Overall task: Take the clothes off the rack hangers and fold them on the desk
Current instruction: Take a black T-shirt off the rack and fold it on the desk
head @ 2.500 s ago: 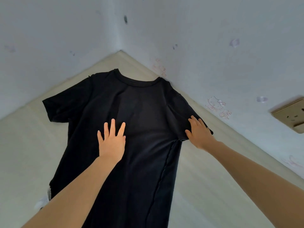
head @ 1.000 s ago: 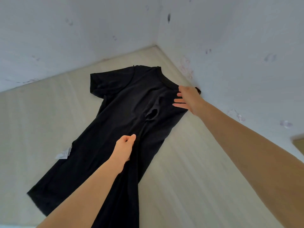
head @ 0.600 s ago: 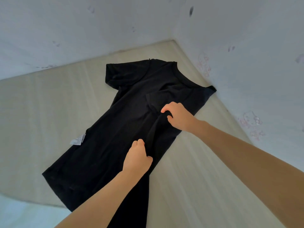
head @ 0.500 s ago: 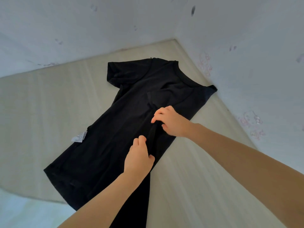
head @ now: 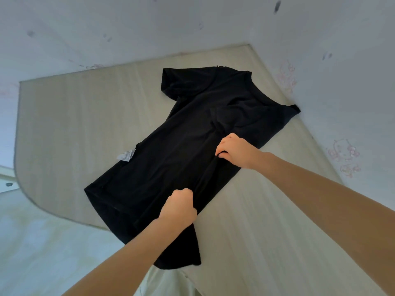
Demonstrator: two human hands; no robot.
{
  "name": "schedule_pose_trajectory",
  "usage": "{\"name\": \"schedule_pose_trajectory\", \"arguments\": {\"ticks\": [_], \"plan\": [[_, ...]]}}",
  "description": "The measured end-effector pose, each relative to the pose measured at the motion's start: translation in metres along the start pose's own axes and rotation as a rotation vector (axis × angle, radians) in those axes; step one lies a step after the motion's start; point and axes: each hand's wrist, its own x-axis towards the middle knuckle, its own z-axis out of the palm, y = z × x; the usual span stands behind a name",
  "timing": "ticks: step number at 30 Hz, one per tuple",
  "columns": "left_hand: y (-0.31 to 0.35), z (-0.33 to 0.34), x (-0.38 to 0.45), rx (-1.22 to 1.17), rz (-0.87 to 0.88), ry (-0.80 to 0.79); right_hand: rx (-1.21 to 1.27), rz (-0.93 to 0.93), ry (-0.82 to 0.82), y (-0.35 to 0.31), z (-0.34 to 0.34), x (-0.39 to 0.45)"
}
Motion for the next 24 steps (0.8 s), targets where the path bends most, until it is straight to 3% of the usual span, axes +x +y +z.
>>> {"name": "schedule_pose_trajectory", "arguments": {"ticks": [4, 7, 9, 15, 17, 21, 22, 24], "plan": [[-0.038, -0.043, -0.005, -0.358, -0.163, -0.235, 0.092, 0.041, -0.012, -0.005, -0.006, 0.007], [-0.067, -0.058, -0.004, -0.579, -0.364, -0.128, 0.132, 0.096, 0.059, -0.012, -0.008, 0.018], [-0.077, -0.057, -0.008, -0.446, -0.354, -0.044, 0.12, 0.117, 0.074, -0.019, -0.006, 0.025], [-0.077, -0.042, -0.02, -0.072, -0.178, 0.011, -0.035, 0.107, -0.007, -0.038, -0.003, 0.037], [-0.084, -0.05, -0.017, -0.122, -0.165, -0.016, -0.046, 0.113, 0.005, -0.038, -0.003, 0.038], [-0.101, -0.071, -0.018, -0.505, -0.27, -0.281, -0.041, 0.153, -0.048, -0.031, 0.0, 0.037], [-0.106, -0.074, -0.018, -0.519, -0.298, -0.312, -0.034, 0.163, -0.051, -0.029, 0.001, 0.036], [-0.116, -0.08, -0.014, -0.322, -0.286, -0.291, -0.024, 0.16, 0.011, -0.024, 0.003, 0.034]]}}
